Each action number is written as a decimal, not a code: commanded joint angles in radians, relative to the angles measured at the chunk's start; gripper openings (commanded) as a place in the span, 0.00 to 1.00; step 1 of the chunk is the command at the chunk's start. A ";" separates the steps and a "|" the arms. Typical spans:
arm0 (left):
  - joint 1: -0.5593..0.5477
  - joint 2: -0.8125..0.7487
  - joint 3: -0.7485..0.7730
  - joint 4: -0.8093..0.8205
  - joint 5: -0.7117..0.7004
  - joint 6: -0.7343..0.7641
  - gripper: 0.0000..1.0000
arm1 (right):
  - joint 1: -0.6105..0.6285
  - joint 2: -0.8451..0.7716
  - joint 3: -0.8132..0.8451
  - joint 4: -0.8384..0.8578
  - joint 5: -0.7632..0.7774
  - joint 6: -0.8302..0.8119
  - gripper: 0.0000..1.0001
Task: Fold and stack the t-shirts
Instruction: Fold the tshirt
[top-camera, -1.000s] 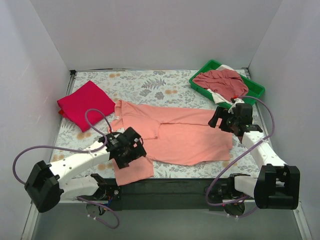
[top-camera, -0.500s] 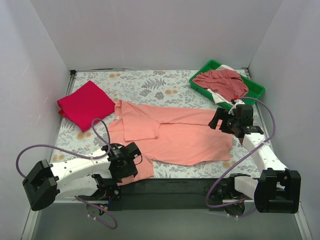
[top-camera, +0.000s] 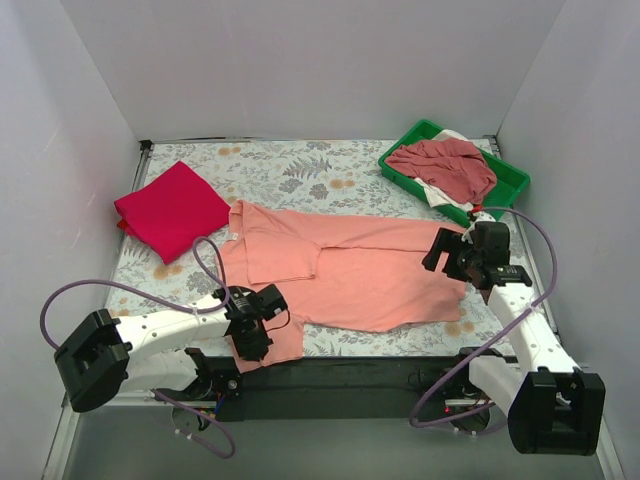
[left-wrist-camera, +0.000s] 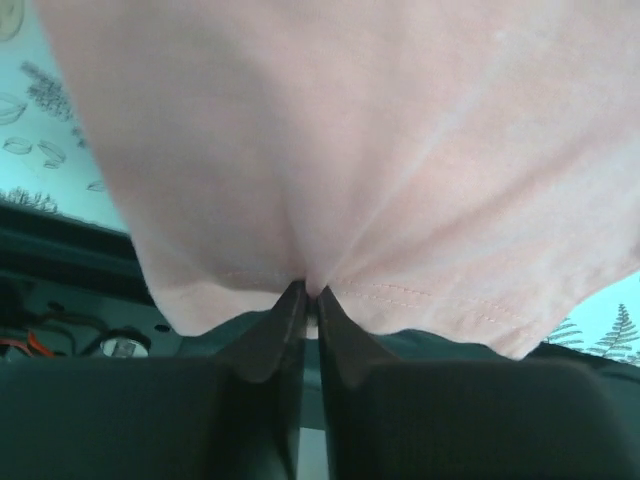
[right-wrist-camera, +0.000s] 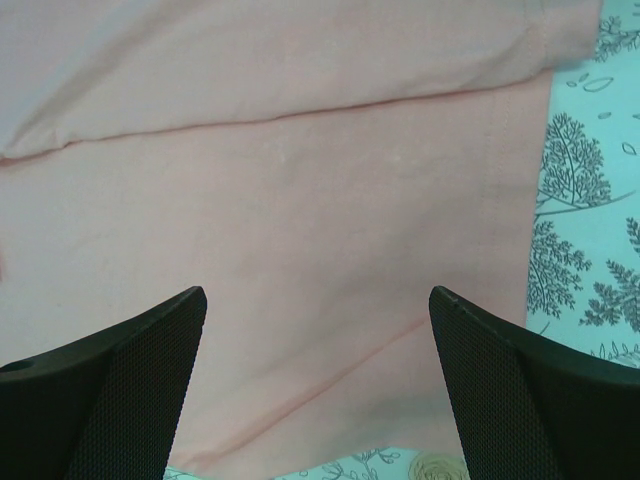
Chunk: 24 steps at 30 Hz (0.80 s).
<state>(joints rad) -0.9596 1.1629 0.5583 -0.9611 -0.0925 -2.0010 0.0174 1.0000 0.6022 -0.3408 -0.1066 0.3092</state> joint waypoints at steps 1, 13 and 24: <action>-0.005 -0.015 -0.011 -0.059 -0.064 -0.189 0.00 | 0.001 -0.084 -0.007 -0.116 0.042 0.034 0.98; -0.004 -0.104 0.026 -0.042 -0.157 -0.150 0.00 | 0.001 -0.406 -0.163 -0.362 0.032 0.310 0.98; -0.005 -0.118 0.025 0.041 -0.187 -0.078 0.00 | -0.008 -0.264 -0.168 -0.411 0.062 0.347 0.98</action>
<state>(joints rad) -0.9627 1.0676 0.5583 -0.9516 -0.2306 -1.9942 0.0132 0.7475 0.4255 -0.7303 -0.0734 0.6014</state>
